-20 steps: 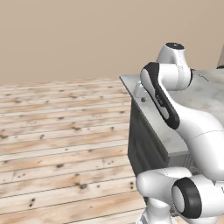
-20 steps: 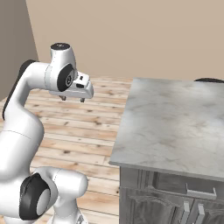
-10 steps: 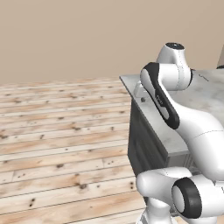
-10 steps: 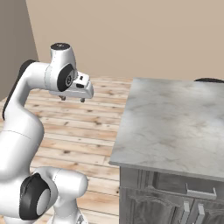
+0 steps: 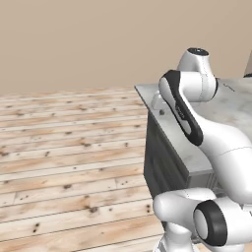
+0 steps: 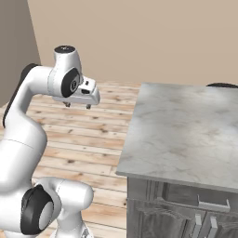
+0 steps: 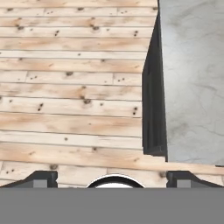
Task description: Take the pizza cutter from the drawer on the right and place it on the dining counter for cutting.
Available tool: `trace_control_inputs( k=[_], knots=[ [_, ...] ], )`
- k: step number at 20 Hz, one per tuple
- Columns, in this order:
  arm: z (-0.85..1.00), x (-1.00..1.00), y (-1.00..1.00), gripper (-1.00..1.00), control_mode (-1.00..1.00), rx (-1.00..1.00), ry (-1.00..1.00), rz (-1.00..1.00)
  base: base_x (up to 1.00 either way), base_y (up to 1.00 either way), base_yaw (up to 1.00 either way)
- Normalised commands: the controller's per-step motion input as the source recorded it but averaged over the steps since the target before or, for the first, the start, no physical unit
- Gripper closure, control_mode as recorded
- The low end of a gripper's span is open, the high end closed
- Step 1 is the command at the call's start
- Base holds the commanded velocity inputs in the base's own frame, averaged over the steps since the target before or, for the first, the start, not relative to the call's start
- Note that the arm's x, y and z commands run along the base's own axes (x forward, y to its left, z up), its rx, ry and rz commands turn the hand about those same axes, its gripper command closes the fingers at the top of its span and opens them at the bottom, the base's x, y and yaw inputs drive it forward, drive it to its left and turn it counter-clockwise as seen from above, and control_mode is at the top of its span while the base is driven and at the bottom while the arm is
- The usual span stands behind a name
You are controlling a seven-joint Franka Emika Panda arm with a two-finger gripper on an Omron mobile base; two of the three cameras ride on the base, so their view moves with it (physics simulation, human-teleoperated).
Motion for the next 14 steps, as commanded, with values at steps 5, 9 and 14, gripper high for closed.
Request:
trace_control_inputs(
  k=[5, 9, 14],
  knots=[
    [-0.08, -0.57, -0.88, -1.00, -1.00, 0.08, 0.00, -0.18, 0.00, 0.00, 0.00],
    [-0.19, -0.62, -0.98, -1.00, -1.00, 0.14, 0.00, -0.26, 0.00, 0.00, 0.00],
    [-0.25, -0.65, -0.98, -1.00, -1.00, 0.15, -0.07, -0.27, 0.00, 0.00, 0.00]
  ],
)
